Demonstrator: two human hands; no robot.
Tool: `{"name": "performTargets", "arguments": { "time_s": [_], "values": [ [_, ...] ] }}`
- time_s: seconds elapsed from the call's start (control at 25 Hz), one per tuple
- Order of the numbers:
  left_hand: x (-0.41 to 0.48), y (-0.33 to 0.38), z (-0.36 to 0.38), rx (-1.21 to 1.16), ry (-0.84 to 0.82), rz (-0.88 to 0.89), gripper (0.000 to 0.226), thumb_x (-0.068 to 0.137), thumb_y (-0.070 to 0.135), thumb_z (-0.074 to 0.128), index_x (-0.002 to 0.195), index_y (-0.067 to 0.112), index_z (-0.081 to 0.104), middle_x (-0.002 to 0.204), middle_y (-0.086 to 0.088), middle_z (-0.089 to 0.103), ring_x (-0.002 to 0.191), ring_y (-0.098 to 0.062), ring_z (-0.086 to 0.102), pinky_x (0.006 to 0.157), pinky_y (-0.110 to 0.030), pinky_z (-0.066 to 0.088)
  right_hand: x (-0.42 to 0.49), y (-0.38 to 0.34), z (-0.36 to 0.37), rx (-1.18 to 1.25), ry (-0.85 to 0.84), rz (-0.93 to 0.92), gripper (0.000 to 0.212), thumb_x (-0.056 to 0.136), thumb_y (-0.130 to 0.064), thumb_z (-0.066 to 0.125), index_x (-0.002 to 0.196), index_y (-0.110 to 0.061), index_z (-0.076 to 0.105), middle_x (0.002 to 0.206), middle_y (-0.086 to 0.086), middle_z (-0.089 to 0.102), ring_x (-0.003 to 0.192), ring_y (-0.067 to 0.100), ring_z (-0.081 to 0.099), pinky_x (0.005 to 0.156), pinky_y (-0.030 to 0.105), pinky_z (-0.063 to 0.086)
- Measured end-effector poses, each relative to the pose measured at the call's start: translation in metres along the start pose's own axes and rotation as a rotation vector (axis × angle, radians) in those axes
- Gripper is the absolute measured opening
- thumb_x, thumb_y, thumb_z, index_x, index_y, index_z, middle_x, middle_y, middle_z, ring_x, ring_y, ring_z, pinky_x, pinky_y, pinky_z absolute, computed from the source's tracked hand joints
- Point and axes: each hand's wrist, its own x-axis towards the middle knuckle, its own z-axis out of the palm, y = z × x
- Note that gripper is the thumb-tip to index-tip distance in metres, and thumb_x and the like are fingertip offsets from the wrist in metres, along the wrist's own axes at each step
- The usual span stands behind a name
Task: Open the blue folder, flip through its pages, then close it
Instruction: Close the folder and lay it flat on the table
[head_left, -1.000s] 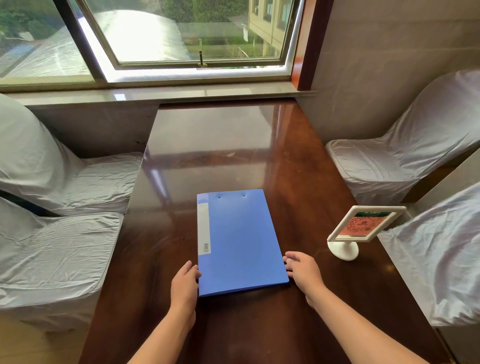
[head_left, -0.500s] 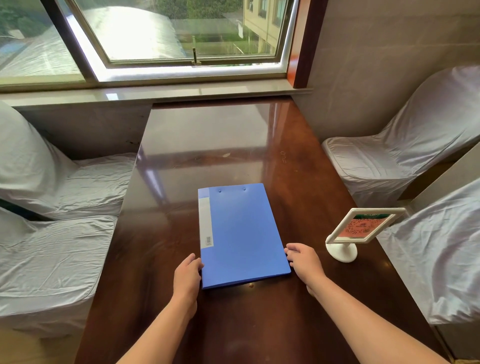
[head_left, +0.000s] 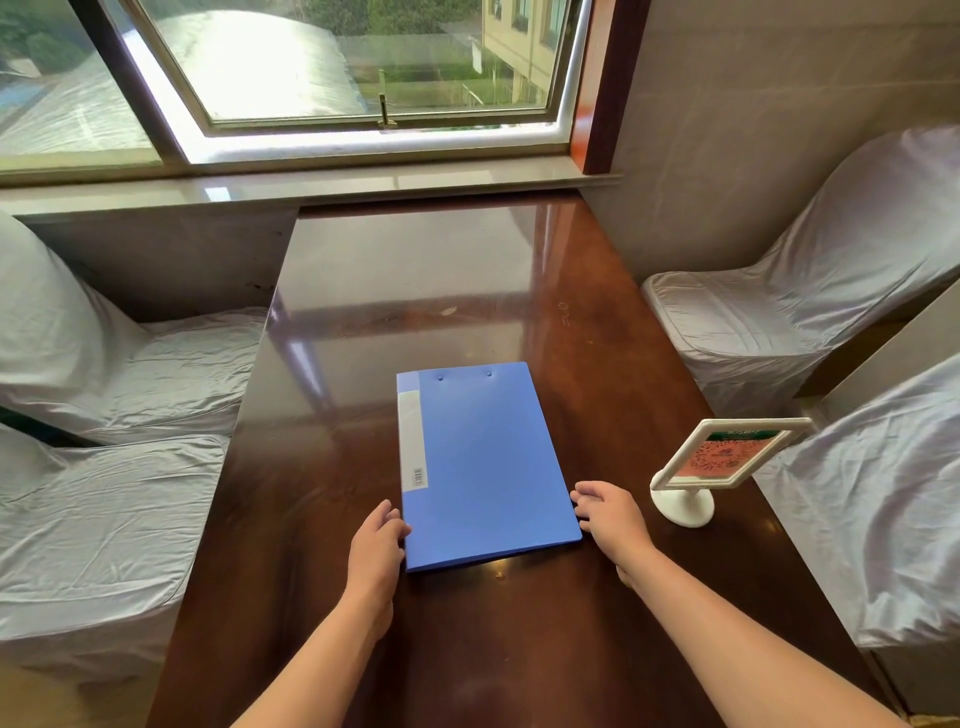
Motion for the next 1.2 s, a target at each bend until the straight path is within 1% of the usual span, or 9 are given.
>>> {"name": "performTargets", "arguments": {
  "time_s": [0.04, 0.12, 0.16, 0.24, 0.32, 0.44, 0.6, 0.76, 1.2],
  "values": [
    [0.000, 0.000, 0.000, 0.013, 0.007, -0.006, 0.050, 0.087, 0.001, 0.046, 0.134, 0.014, 0.052, 0.126, -0.001, 0.056, 0.114, -0.020, 0.055, 0.096, -0.041, 0.046, 0.000, 0.000, -0.001, -0.007, 0.001, 0.001, 0.038, 0.100, -0.015, 0.049, 0.136, -0.011, 0.056, 0.131, 0.007, 0.064, 0.119, 0.025, 0.061, 0.101, 0.045, 0.053],
    [-0.003, -0.001, 0.002, 0.014, 0.005, -0.013, 0.057, 0.087, 0.001, 0.046, 0.143, 0.012, 0.042, 0.132, -0.002, 0.055, 0.116, -0.019, 0.054, 0.099, -0.041, 0.045, -0.001, 0.001, -0.001, -0.016, -0.002, 0.002, 0.037, 0.100, -0.014, 0.048, 0.136, -0.011, 0.056, 0.129, 0.007, 0.065, 0.117, 0.025, 0.061, 0.100, 0.044, 0.054],
    [-0.003, 0.000, 0.003, 0.009, 0.001, -0.010, 0.052, 0.087, 0.001, 0.046, 0.137, 0.014, 0.050, 0.126, 0.001, 0.060, 0.107, -0.014, 0.060, 0.093, -0.039, 0.047, -0.002, 0.002, -0.002, -0.022, -0.005, 0.000, 0.036, 0.100, -0.015, 0.048, 0.135, -0.011, 0.056, 0.128, 0.007, 0.065, 0.116, 0.024, 0.062, 0.099, 0.043, 0.054],
    [-0.004, 0.000, 0.005, 0.017, -0.010, 0.025, 0.039, 0.085, -0.002, 0.045, 0.093, 0.029, 0.069, 0.094, 0.017, 0.071, 0.077, 0.003, 0.067, 0.076, -0.034, 0.048, -0.002, 0.002, -0.002, -0.031, -0.011, -0.005, 0.036, 0.100, -0.015, 0.048, 0.135, -0.012, 0.056, 0.127, 0.006, 0.066, 0.116, 0.024, 0.062, 0.099, 0.043, 0.055],
    [-0.005, -0.003, 0.005, 0.036, -0.016, 0.049, 0.045, 0.085, -0.004, 0.044, 0.066, 0.034, 0.060, 0.067, 0.027, 0.070, 0.060, 0.011, 0.064, 0.068, -0.029, 0.044, -0.003, 0.003, -0.002, -0.033, -0.015, -0.003, 0.036, 0.099, -0.016, 0.049, 0.135, -0.012, 0.057, 0.127, 0.006, 0.066, 0.116, 0.023, 0.062, 0.099, 0.043, 0.055],
    [-0.009, -0.003, 0.004, 0.046, -0.042, 0.037, 0.040, 0.088, -0.003, 0.044, 0.080, 0.032, 0.060, 0.070, 0.034, 0.069, 0.070, 0.012, 0.065, 0.066, -0.024, 0.046, -0.004, 0.005, -0.003, -0.036, -0.017, 0.000, 0.036, 0.099, -0.017, 0.051, 0.134, -0.013, 0.057, 0.126, 0.005, 0.066, 0.115, 0.022, 0.062, 0.098, 0.042, 0.055],
    [-0.010, -0.003, 0.003, 0.012, -0.028, 0.034, 0.046, 0.088, -0.002, 0.046, 0.131, 0.013, 0.055, 0.117, 0.014, 0.058, 0.110, -0.010, 0.060, 0.087, -0.030, 0.046, -0.004, 0.004, -0.005, -0.030, -0.018, 0.001, 0.035, 0.098, -0.016, 0.052, 0.133, -0.012, 0.058, 0.123, 0.006, 0.067, 0.113, 0.023, 0.063, 0.098, 0.043, 0.055],
    [-0.010, -0.002, 0.006, 0.052, -0.051, 0.041, 0.041, 0.088, -0.004, 0.044, 0.076, 0.032, 0.058, 0.068, 0.031, 0.070, 0.067, 0.008, 0.066, 0.067, -0.025, 0.047, -0.004, 0.004, -0.004, -0.035, -0.022, 0.002, 0.035, 0.097, -0.017, 0.054, 0.132, -0.013, 0.059, 0.122, 0.005, 0.068, 0.112, 0.022, 0.063, 0.097, 0.043, 0.056],
    [-0.011, 0.002, 0.010, 0.071, -0.027, 0.047, 0.039, 0.089, -0.002, 0.045, 0.070, 0.032, 0.052, 0.078, 0.022, 0.063, 0.076, -0.004, 0.059, 0.067, -0.027, 0.043, -0.004, 0.004, -0.006, -0.033, -0.020, 0.002, 0.035, 0.098, -0.017, 0.054, 0.132, -0.012, 0.058, 0.125, 0.006, 0.066, 0.114, 0.023, 0.063, 0.098, 0.043, 0.056]
  ]
}}
